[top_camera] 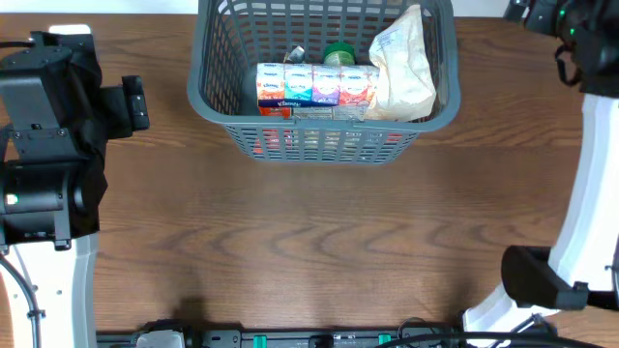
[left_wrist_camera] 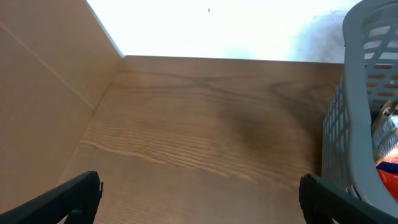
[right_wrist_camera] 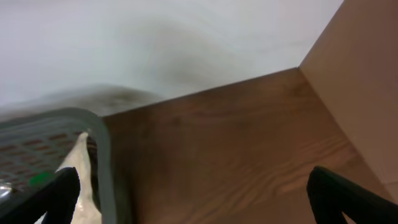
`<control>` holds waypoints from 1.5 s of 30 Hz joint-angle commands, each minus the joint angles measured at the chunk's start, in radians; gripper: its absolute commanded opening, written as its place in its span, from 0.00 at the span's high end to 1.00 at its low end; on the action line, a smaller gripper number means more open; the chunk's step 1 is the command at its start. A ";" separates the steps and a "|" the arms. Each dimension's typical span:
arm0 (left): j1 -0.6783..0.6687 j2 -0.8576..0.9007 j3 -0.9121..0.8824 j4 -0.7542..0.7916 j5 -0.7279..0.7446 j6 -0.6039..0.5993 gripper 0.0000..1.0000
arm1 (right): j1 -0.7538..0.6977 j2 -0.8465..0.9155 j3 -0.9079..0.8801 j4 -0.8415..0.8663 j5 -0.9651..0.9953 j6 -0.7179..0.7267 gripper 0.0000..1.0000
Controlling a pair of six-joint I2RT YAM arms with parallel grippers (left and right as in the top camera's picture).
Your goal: Pack container
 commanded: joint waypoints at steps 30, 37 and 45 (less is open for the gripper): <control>0.005 -0.002 0.000 0.000 -0.015 -0.009 0.01 | -0.003 0.031 0.001 -0.001 0.003 0.014 0.01; 0.005 -0.046 0.000 -0.013 -0.015 -0.009 0.01 | -0.003 0.031 0.001 -0.001 0.003 0.014 0.01; -0.008 -0.238 -0.011 -0.017 0.026 -0.009 0.01 | -0.003 0.031 0.001 -0.001 0.003 0.014 0.01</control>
